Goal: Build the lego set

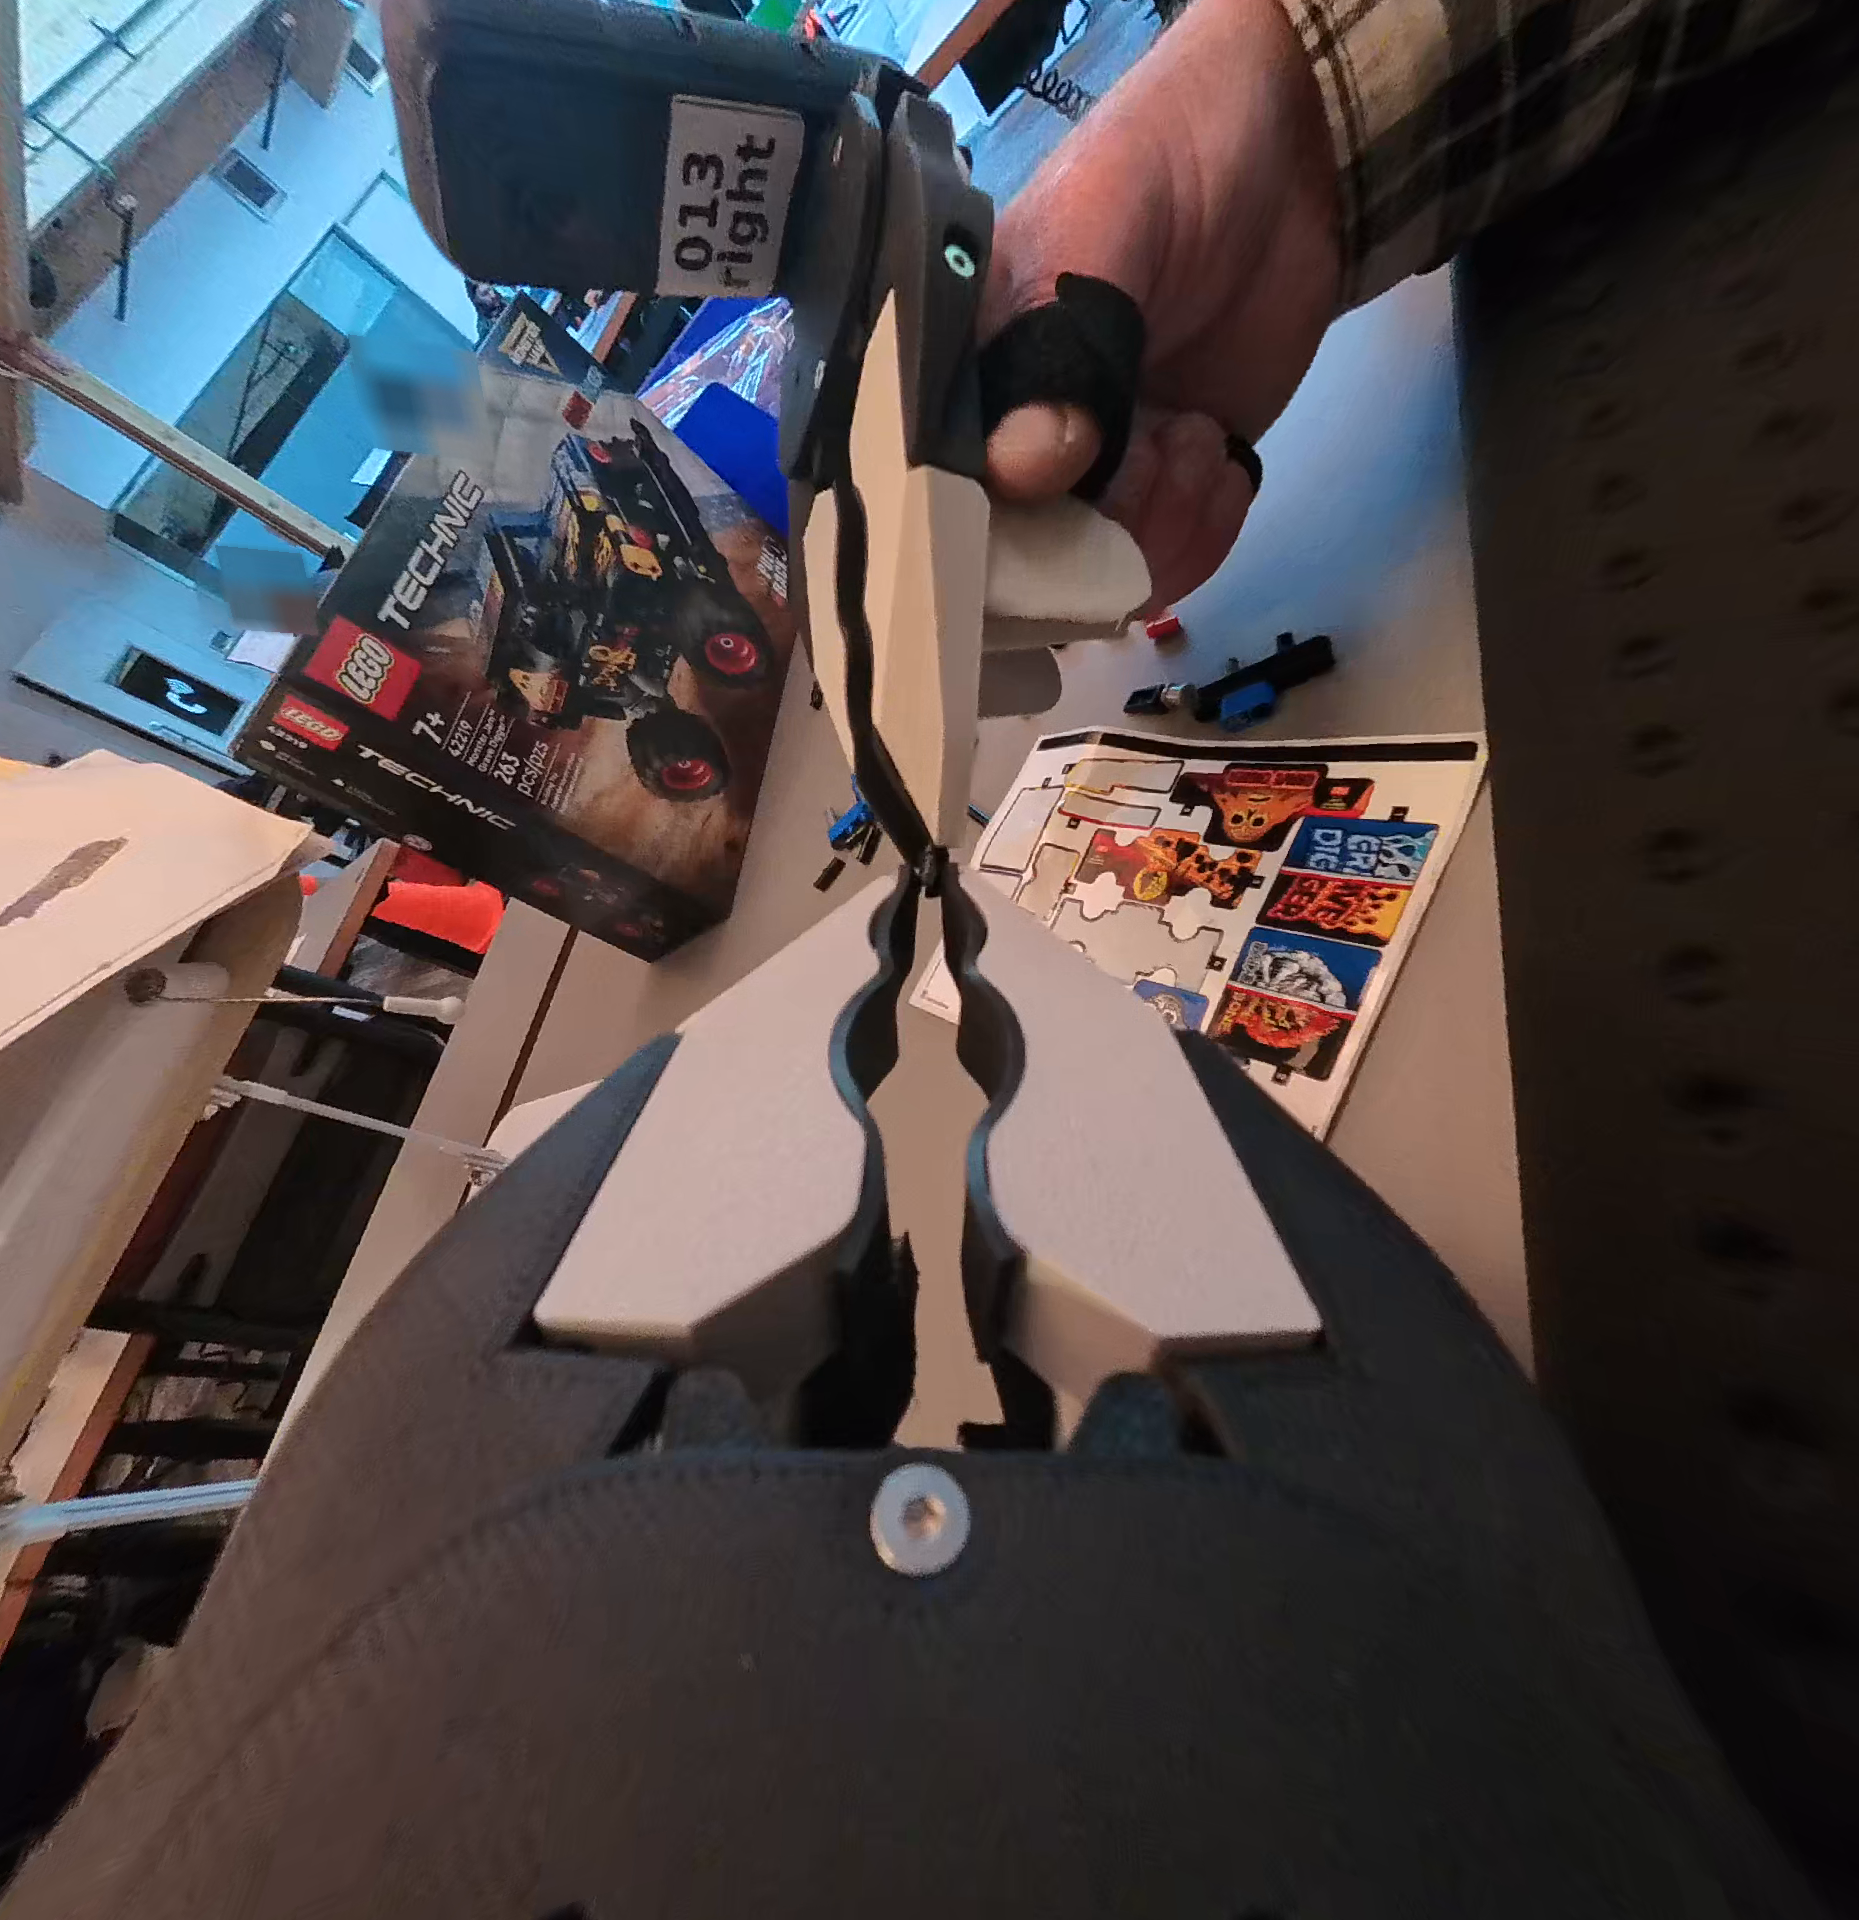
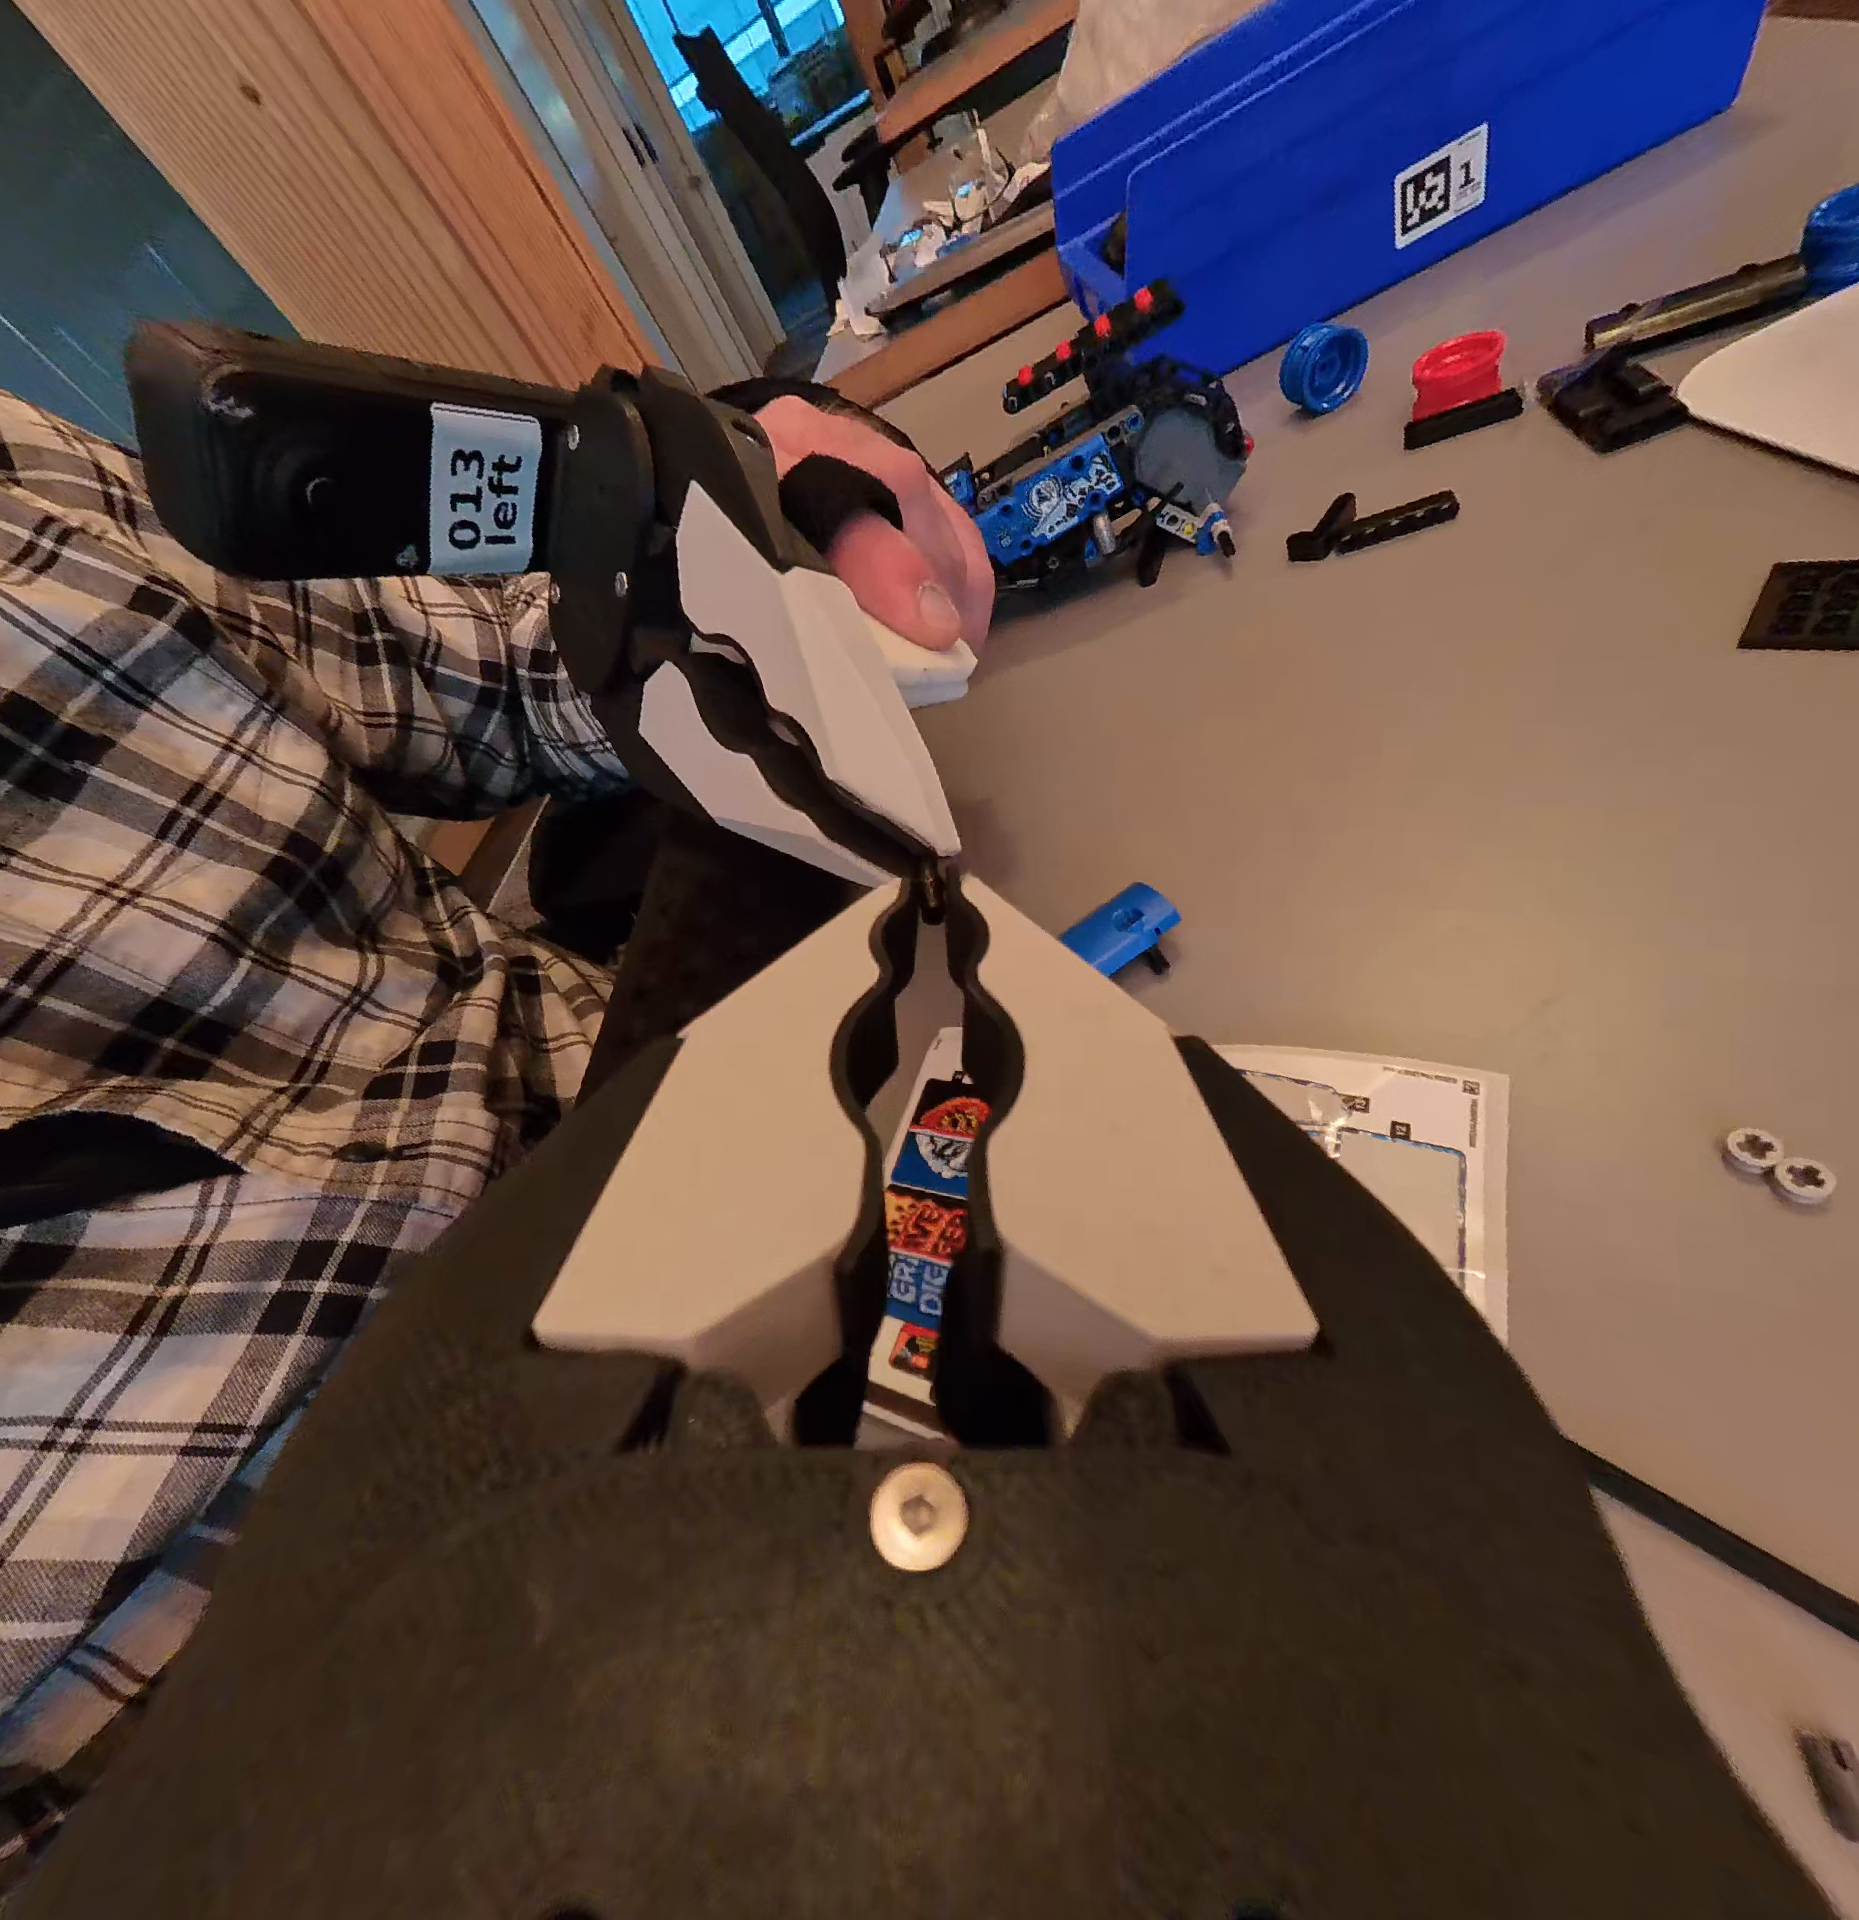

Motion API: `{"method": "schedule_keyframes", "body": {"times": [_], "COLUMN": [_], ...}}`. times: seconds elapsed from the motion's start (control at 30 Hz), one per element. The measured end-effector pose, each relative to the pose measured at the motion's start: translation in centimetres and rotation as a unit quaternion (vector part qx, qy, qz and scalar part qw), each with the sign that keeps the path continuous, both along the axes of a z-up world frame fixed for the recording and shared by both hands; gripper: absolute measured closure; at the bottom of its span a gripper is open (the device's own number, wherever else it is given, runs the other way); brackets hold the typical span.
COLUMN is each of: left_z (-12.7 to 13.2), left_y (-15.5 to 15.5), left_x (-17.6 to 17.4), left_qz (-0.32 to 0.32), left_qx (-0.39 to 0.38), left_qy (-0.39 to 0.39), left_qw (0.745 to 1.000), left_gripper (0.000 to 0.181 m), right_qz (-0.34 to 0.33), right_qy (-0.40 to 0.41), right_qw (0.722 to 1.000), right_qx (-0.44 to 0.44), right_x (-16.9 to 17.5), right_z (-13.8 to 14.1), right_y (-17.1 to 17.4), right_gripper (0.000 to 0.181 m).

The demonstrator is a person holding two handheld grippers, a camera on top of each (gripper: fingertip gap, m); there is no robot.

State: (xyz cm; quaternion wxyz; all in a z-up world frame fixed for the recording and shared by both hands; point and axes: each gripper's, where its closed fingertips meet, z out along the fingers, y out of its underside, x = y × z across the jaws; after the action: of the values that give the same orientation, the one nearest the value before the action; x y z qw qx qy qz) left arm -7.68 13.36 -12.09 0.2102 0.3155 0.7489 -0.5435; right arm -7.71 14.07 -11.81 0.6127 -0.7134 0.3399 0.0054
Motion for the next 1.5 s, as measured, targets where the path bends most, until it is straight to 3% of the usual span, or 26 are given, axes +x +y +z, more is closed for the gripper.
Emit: {"method": "schedule_keyframes", "body": {"times": [0.4, 0.47, 0.6, 0.67, 0.8, 0.9, 1.07, 1.17, 1.3, 1.5], "left_z": [0.4, -0.1, -4.2, -6.0, -7.6, -8.7, -8.6, -7.2, -1.4, 2.4], "left_y": [-0.3, -0.3, 0.7, 1.5, 1.9, 2.1, 1.9, 1.2, -0.1, -0.3], "left_x": [0.0, 0.8, 2.5, 2.7, 2.1, 2.3, 2.3, 2.6, 1.7, 1.0], "left_qz": [0.012, 0.028, 0.082, 0.107, 0.119, 0.132, 0.134, 0.126, 0.056, -0.025], "left_qx": [-0.004, 0.022, 0.166, 0.226, 0.274, 0.298, 0.29, 0.242, 0.104, 0.008], "left_qy": [0.021, 0.048, 0.159, 0.186, 0.21, 0.204, 0.216, 0.24, 0.299, 0.423], "left_qw": [1.0, 0.998, 0.97, 0.95, 0.931, 0.923, 0.923, 0.932, 0.947, 0.906], "left_gripper": [0.177, 0.156, 0.107, 0.101, 0.104, 0.116, 0.122, 0.123, 0.123, 0.123], "right_qz": [-0.006, -0.014, -0.022, -0.025, -0.026, -0.025, -0.025, -0.029, -0.041, -0.055], "right_qy": [-0.012, -0.013, -0.009, -0.007, -0.005, -0.003, -0.003, -0.013, -0.044, -0.112], "right_qw": [1.0, 1.0, 0.999, 0.998, 0.998, 0.998, 0.998, 0.998, 0.997, 0.991], "right_qx": [0.005, -0.006, -0.042, -0.049, -0.057, -0.059, -0.065, -0.063, -0.051, -0.04], "right_x": [0.2, 0.5, 0.8, 0.9, 1.1, 1.1, 1.1, 1.1, 1.1, 0.8], "right_z": [0.5, 0.3, -0.9, -1.2, -1.6, -1.7, -1.9, -1.4, 0.1, 3.0], "right_y": [-0.1, -0.3, -0.5, -0.6, -0.7, -0.7, -0.6, -0.7, -0.9, -0.5], "right_gripper": [0.178, 0.178, 0.179, 0.178, 0.178, 0.178, 0.178, 0.179, 0.178, 0.178]}}
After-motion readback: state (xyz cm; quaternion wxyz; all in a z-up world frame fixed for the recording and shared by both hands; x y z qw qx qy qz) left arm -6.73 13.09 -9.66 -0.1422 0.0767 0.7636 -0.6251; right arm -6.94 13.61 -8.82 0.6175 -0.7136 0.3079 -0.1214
